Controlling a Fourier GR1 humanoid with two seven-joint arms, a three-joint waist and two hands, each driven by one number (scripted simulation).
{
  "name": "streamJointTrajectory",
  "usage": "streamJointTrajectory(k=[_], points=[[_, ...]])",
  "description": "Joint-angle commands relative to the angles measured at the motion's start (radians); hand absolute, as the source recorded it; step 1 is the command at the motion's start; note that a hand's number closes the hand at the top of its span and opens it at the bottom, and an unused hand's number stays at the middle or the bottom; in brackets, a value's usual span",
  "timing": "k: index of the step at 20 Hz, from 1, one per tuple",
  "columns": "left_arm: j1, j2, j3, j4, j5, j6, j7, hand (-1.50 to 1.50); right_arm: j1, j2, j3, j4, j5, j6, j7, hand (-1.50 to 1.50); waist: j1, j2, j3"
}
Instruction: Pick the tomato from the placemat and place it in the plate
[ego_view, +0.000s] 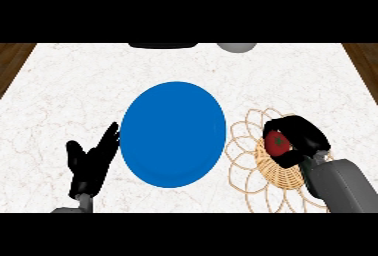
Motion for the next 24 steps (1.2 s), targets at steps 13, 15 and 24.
streamJointTrajectory(k=[13, 15, 24], points=[[-0.009, -0.009, -0.021, 0.004, -0.011, -0.027, 0.048, 0.00, 0.020, 0.357, 0.409, -0.217, 0.148, -0.278, 0.469, 1.50, 0.063, -0.021, 0.000], [-0.013, -0.018, -0.027, 0.010, -0.007, -0.028, 0.055, 0.00, 0.015, 0.359, 0.477, -0.285, 0.162, -0.380, 0.532, 1.50, 0.054, -0.027, 0.000], [-0.019, -0.022, -0.020, 0.021, -0.016, -0.011, 0.052, 0.00, -0.042, 0.361, 0.669, -0.433, 0.287, -0.725, 0.961, 1.50, 0.050, -0.026, -0.003]])
